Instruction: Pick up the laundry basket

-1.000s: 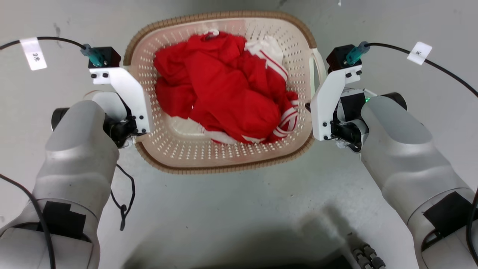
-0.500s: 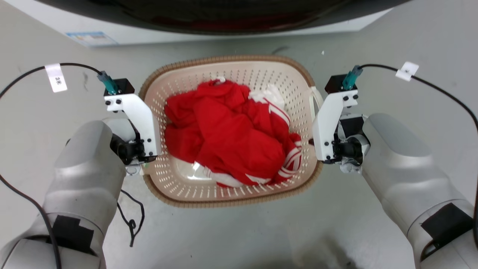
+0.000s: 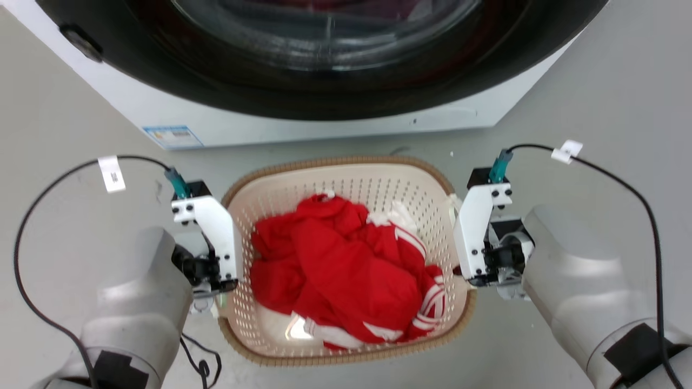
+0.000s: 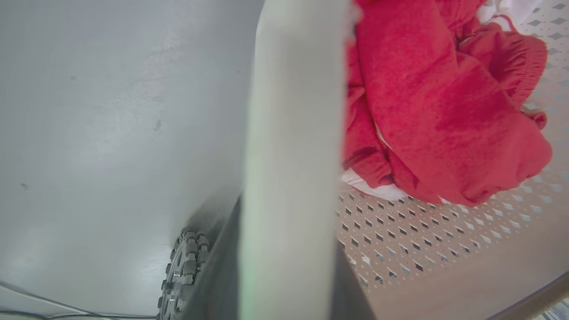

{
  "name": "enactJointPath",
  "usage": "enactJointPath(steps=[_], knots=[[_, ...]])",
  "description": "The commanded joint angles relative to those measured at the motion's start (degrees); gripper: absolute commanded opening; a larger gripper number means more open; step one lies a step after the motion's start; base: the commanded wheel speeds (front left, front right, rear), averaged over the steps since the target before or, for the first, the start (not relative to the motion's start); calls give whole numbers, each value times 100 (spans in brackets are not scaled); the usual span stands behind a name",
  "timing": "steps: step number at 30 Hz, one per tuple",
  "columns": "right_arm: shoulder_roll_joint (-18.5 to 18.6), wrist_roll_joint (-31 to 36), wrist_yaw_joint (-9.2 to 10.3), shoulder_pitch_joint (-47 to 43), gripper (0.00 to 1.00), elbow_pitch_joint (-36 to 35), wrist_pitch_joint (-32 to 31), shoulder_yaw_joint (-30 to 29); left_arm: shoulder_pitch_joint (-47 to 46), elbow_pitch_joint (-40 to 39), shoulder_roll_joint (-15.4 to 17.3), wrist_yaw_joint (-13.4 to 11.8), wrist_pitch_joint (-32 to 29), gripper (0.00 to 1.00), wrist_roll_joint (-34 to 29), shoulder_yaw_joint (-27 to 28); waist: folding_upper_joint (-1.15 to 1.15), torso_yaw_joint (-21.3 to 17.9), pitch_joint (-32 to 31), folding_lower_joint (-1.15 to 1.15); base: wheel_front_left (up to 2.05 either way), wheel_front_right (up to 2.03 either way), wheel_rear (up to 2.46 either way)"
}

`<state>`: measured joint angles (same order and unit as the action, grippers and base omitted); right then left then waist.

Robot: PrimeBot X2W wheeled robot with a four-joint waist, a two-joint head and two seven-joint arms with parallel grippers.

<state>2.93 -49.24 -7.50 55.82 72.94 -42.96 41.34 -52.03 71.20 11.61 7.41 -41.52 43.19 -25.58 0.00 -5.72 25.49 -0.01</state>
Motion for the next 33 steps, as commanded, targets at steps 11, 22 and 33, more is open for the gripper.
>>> enactJointPath(steps=[11,22,33], knots=[[-8,-263,1,-548,0,54,-593,82,590,79,-67,13,-478,0,369,-54,0,-14,-1194,1,0,0,0],[-8,-422,1,-1051,0,68,-924,229,1079,128,-85,14,-642,0,522,-112,0,-86,-1972,1,0,0,0],[-10,-494,1,-1386,0,72,-927,356,1542,145,-217,17,-687,0,749,-110,0,-83,-2491,1,0,0,0]])
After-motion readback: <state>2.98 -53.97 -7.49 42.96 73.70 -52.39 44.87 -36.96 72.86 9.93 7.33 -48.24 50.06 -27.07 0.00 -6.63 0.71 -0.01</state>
